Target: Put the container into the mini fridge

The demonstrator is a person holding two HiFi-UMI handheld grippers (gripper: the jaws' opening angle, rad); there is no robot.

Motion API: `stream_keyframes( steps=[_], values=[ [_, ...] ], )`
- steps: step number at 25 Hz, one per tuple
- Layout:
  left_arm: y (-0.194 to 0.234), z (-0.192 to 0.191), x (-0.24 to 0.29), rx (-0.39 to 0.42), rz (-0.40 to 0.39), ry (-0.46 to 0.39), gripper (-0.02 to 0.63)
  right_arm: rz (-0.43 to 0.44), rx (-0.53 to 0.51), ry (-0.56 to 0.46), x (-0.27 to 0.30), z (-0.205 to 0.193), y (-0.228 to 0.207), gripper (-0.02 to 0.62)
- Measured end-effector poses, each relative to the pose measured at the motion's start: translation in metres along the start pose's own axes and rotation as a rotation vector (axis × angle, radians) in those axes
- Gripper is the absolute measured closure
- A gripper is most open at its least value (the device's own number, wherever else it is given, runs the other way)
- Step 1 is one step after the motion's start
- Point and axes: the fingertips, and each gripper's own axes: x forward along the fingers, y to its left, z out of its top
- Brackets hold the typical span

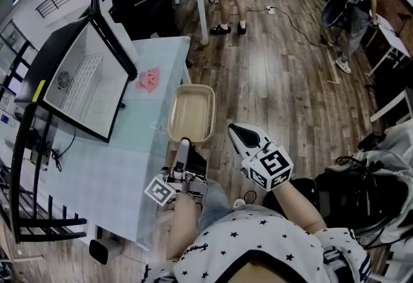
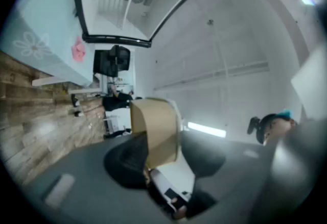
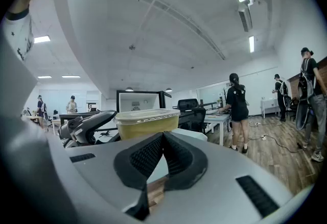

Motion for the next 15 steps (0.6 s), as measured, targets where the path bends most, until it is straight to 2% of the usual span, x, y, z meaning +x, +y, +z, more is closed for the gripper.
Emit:
stream_keyframes(
  steps=[8,15],
  values=[
    [-0.027,-0.026,-0.033,0.003,-0.008,0.015,0.405,-0.011,0.001,-0.027,-0.046,-0.002,0.012,0.575],
    [-0.038,-0.024,-0.038,0.005,-0.04,0.019,0.405,-0.001,-0.02,-0.041,-0.054,0.0,0.025,0.575]
  ],
)
